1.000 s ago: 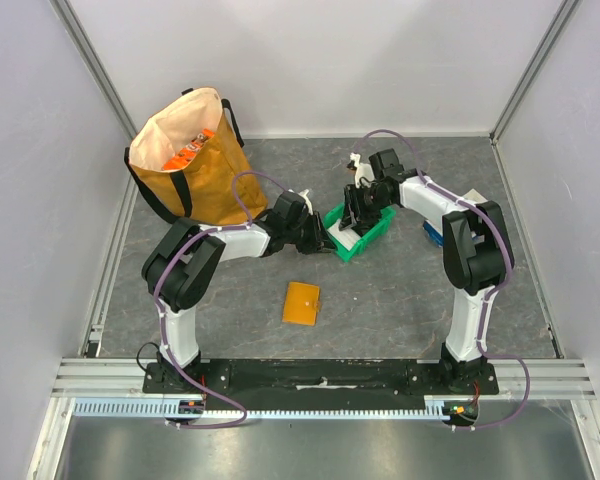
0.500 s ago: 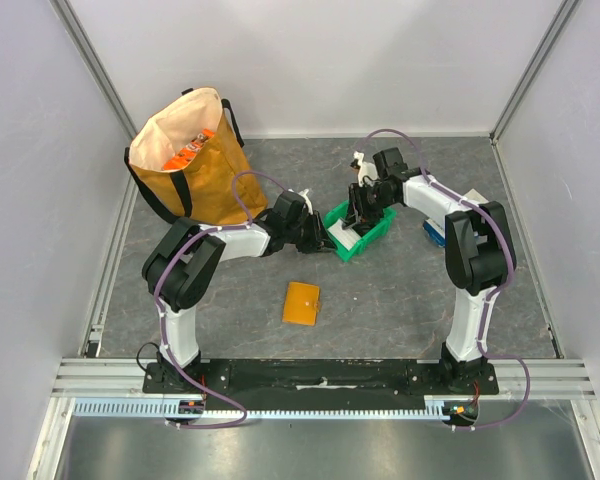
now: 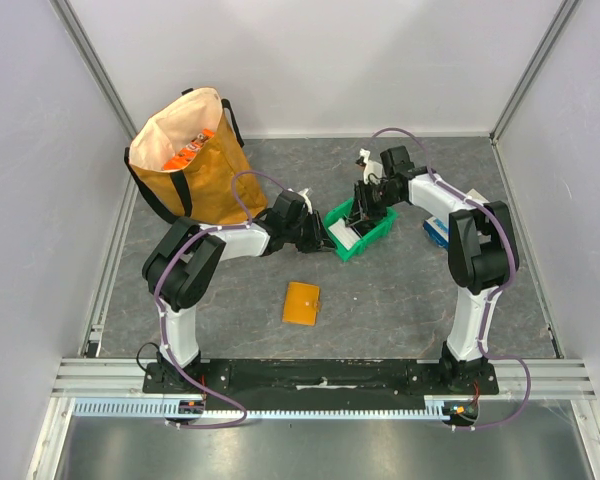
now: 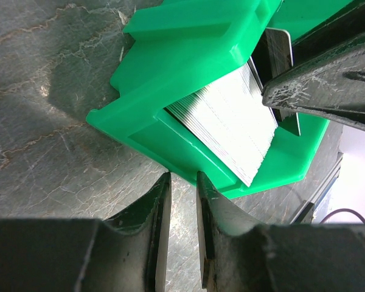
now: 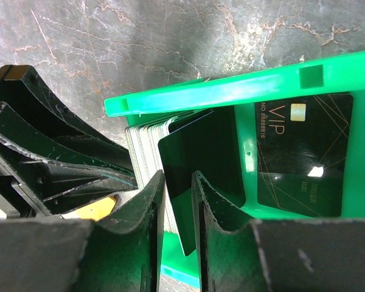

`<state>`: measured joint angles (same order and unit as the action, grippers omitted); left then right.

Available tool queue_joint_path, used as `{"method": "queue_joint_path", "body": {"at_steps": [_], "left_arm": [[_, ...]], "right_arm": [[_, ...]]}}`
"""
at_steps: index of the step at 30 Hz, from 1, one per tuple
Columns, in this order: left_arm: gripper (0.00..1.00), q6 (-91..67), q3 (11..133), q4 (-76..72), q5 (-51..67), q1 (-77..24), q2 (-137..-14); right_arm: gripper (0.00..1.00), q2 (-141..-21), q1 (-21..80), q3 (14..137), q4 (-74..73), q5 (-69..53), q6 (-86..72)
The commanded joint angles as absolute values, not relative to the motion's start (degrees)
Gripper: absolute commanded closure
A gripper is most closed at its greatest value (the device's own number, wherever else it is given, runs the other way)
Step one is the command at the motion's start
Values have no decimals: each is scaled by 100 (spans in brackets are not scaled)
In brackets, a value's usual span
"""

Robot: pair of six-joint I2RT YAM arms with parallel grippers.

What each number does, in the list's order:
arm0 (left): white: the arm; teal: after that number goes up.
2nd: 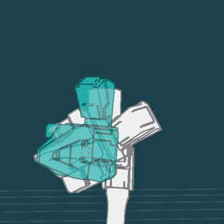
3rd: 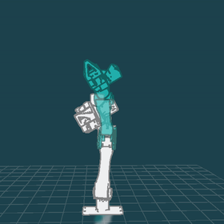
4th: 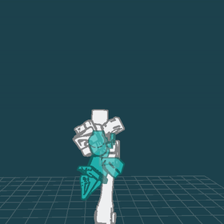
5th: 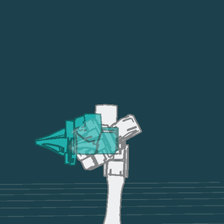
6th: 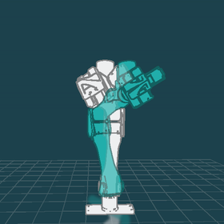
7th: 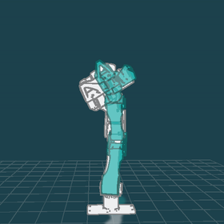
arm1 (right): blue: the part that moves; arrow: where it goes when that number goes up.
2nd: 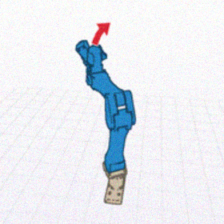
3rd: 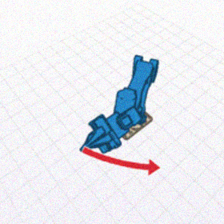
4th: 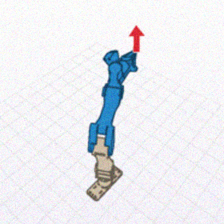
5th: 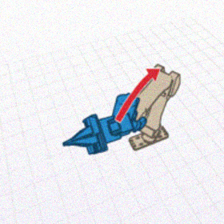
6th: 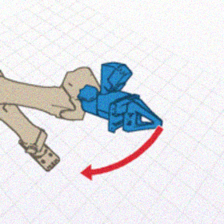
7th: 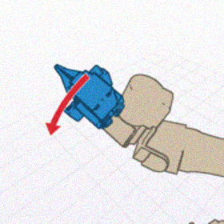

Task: Put the credit cards into the card holder
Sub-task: Pick up the credit card from the storage box.

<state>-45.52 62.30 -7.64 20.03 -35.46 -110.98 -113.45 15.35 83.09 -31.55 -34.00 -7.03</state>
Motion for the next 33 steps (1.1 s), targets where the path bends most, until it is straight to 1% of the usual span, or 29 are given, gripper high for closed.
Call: {"method": "queue_joint_path", "body": {"at_steps": [1, 6, 10, 19, 21, 27, 29, 31, 33], "left_arm": [[72, -4342, 6381, -791, 1889, -3507, -11232], [72, -4342, 6372, -791, 1898, -3507, -11224], [73, -4342, 6346, -809, 1907, -3498, -11215], [73, -4350, 6328, -844, 1925, -3507, -11215], [73, -4351, 6346, -852, 1925, -3498, -11224], [73, -4342, 6346, -844, 1942, -3507, -11224], [73, -4342, 6346, -853, 1951, -3507, -11215], [73, -4333, 6346, -870, 1977, -3507, -11224], [73, -4333, 6372, -870, 1995, -3507, -11241]], "right_arm": [[71, -11162, 1433, 8385, -3112, -3692, -896], [72, -11311, 1362, 8472, -3085, -3349, -984], [73, -11364, 1362, 8499, -3076, -2831, -1037], [73, -11390, 1450, 8560, -3331, -1864, -791], [76, -11391, 1512, 8560, -3340, -1671, -774], [79, -11373, 1669, 8560, -3366, -1635, -651], [83, -11364, 1740, 8587, -3427, -1774, -537], [84, -11347, 1819, 8587, -3472, -1784, -484], [91, -11382, 1872, 8613, -3524, -1618, -492]]}}
